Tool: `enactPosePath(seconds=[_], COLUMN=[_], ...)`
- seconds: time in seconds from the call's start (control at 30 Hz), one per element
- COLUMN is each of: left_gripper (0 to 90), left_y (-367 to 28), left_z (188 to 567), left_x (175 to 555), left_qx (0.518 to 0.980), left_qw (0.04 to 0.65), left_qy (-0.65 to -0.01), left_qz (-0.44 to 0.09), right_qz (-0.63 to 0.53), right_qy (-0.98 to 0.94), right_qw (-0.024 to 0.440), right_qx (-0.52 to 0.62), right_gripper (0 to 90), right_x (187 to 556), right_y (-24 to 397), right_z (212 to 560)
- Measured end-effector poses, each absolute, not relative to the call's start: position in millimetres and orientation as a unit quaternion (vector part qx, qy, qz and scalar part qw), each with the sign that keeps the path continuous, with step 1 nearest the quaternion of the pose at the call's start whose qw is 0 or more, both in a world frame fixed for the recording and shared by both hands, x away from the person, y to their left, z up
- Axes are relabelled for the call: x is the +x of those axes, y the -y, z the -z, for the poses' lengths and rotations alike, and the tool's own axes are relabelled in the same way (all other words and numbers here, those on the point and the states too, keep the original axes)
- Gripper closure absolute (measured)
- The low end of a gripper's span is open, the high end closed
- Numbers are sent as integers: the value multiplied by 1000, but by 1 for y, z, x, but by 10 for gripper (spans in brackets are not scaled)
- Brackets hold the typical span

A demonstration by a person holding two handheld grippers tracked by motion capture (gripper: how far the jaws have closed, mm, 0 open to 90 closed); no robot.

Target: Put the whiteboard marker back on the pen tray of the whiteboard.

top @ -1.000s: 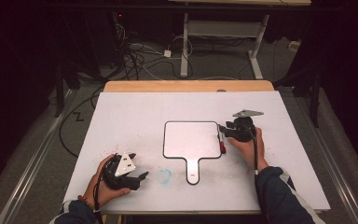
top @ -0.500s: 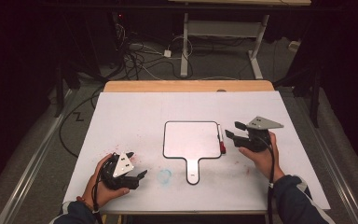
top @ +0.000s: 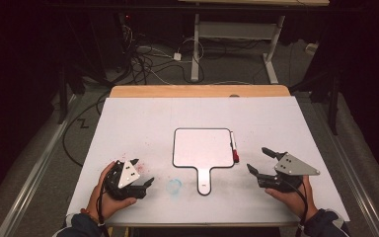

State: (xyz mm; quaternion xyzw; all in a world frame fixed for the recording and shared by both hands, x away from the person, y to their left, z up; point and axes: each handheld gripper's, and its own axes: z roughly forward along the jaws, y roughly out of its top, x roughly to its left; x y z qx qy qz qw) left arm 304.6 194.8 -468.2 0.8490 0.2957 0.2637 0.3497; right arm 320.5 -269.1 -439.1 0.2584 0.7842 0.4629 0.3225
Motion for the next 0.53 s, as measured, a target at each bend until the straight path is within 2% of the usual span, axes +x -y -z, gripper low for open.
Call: enactPosePath(seconds=[0.53], left_gripper=[191], left_y=[-192], left_z=[468], left_x=[308], left_qx=[853], left_qw=[347], left_qy=[-290], left_qz=[-261], right_qz=[-455], right_qy=[-786], right_qw=[322], right_qx=[269], right_gripper=[228], right_x=[322], right_y=[265], right_z=[443])
